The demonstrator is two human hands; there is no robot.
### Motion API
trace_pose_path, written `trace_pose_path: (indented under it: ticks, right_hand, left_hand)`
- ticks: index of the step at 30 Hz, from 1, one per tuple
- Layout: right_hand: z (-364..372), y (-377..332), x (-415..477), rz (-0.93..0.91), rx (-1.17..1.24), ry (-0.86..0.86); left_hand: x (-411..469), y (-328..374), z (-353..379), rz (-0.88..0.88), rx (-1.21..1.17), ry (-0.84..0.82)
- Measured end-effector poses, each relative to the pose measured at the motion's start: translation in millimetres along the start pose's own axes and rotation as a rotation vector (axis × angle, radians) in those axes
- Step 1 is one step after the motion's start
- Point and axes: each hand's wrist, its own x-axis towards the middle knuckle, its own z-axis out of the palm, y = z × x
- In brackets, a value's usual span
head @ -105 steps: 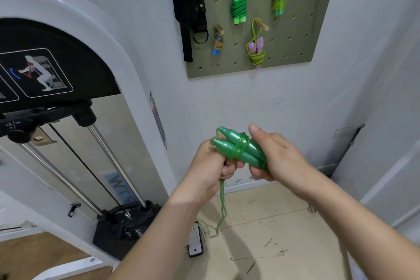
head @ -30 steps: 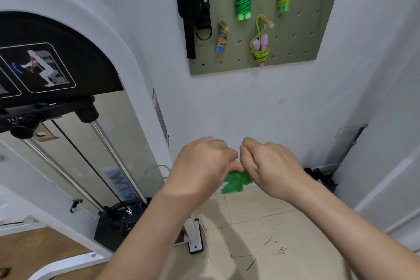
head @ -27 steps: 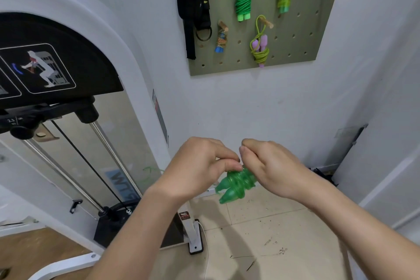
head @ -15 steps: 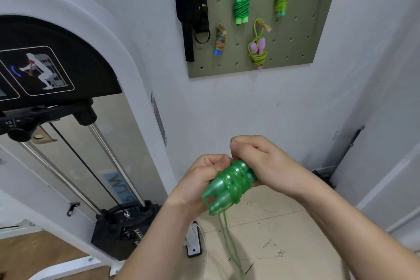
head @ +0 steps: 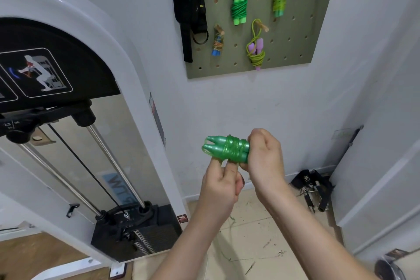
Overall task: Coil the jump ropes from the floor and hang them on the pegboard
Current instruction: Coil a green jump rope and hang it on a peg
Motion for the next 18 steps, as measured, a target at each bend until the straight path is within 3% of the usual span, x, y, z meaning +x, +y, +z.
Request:
trace_pose_path:
  ticks: [3,6,9,12,15,18]
  right_hand:
    - [-1,5,0,-0.141,-0.186,0.089]
    - [-3,10,2,-0.219,-0.363,0.132]
    - [-5,20,4,-0.279,-0.604,0.076]
    - [-9,26,5,-0.312,-0.763,-0.019]
    - [-13,26,9,-0.309,-0.91,-0.128]
    - [-19,20,8,-0.331,-0.969,-0.294]
  left_hand:
    - [-2,-6,0,0.071,0.203,0.022]
    - [-10,-8,-1,0.279,0.486,-0.034]
    - [-13,-4,-8,0.508,0.974,-0.076]
    - [-8,10,-14,0.596,1.333,-0.143]
    - [-7,28,-17,0.612,1.437,-0.215]
    - [4,34,-29,0.619,1.349,-0.221]
